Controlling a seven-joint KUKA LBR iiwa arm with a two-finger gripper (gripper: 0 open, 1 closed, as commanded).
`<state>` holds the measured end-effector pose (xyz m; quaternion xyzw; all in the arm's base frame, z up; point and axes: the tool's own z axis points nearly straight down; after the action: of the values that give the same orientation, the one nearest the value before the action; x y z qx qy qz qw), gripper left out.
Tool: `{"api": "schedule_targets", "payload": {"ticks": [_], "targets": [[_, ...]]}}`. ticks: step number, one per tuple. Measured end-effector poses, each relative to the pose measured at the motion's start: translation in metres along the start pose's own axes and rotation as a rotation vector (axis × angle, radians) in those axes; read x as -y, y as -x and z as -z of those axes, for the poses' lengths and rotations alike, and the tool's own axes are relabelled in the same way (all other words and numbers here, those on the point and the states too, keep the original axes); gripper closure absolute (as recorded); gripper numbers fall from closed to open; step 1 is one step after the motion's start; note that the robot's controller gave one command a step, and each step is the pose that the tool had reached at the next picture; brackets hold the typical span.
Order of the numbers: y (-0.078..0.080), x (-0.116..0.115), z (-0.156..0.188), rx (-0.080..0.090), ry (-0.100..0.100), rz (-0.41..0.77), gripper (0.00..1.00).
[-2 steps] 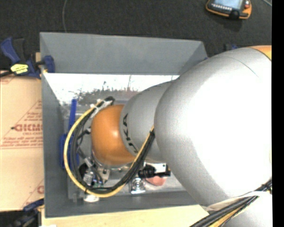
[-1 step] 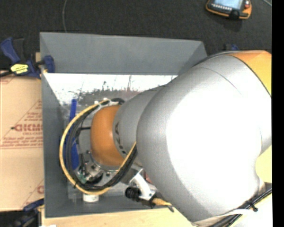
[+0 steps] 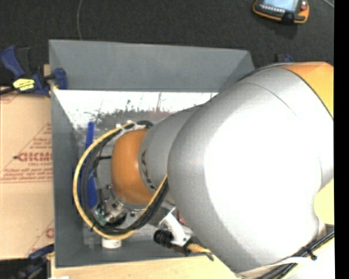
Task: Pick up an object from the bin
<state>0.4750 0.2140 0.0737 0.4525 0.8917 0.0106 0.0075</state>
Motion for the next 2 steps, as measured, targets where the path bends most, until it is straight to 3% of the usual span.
{"api": "schedule_targets", "payload": {"ticks": [2], "targets": [[0.0020, -0.0011, 0.0164, 0.004, 0.006, 0.000, 1.00]]}}
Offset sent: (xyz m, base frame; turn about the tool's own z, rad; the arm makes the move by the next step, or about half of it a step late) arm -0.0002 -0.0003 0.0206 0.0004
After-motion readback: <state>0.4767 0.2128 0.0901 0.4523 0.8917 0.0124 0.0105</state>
